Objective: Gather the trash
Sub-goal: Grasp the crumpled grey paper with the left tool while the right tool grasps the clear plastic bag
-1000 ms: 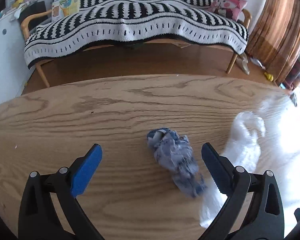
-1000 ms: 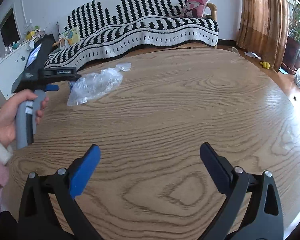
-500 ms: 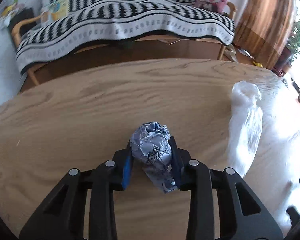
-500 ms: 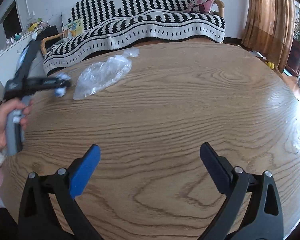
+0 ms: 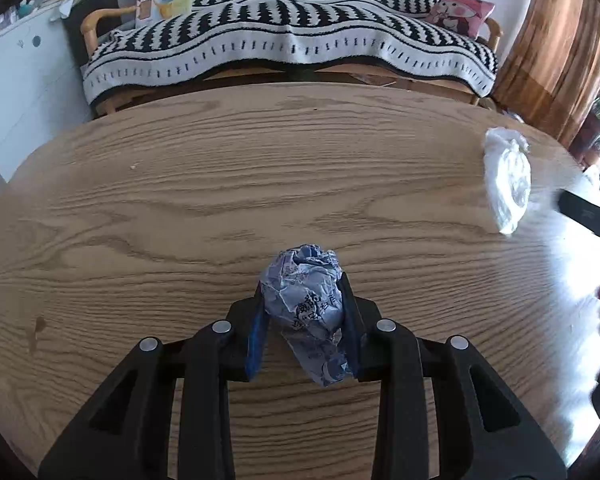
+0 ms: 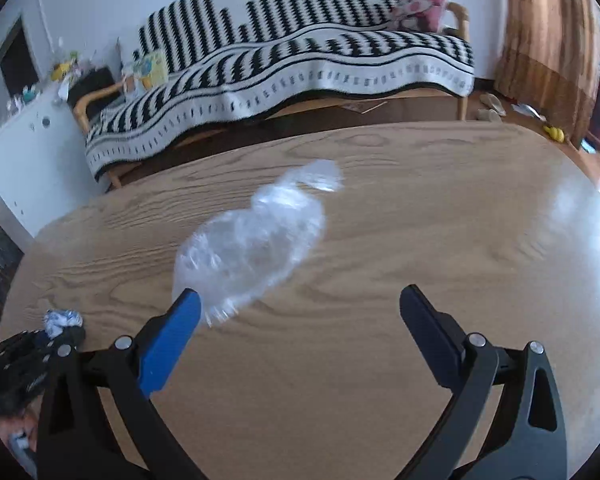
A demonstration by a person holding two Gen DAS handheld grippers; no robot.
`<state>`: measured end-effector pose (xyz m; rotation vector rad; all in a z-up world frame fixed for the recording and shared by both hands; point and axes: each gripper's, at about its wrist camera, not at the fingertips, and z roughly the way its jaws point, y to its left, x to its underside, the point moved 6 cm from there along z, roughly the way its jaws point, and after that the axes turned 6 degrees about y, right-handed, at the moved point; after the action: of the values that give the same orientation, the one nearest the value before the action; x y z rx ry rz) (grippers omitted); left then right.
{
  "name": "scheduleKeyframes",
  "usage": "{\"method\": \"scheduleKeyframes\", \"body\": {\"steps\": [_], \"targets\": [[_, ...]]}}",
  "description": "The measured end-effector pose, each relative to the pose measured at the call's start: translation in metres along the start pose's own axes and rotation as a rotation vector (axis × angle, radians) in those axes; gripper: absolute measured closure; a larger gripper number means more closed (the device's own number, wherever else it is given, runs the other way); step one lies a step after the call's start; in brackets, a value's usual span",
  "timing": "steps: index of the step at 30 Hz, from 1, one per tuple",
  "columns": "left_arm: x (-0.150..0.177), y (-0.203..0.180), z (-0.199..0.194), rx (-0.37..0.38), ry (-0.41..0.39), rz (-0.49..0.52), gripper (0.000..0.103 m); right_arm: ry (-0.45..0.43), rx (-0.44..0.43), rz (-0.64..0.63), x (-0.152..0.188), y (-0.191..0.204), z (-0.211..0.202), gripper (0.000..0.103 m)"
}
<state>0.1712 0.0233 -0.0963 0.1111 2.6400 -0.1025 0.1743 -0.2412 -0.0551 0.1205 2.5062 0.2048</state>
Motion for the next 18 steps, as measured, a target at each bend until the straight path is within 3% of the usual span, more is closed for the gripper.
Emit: {"method": "scheduleKeyframes", "body": {"steps": [9,18], "targets": [[-0.001,0.0,0.001,0.021,-0.002,0.001,0.072,0.037,0.031,-0.064,-0.031,0.038,0.046,0.007],[-0.003,-0.001,0.003,0.012,-0.01,0.024,0.071,0.099,0.111,-0.118,-0.039,0.037,0.081,0.006]]}}
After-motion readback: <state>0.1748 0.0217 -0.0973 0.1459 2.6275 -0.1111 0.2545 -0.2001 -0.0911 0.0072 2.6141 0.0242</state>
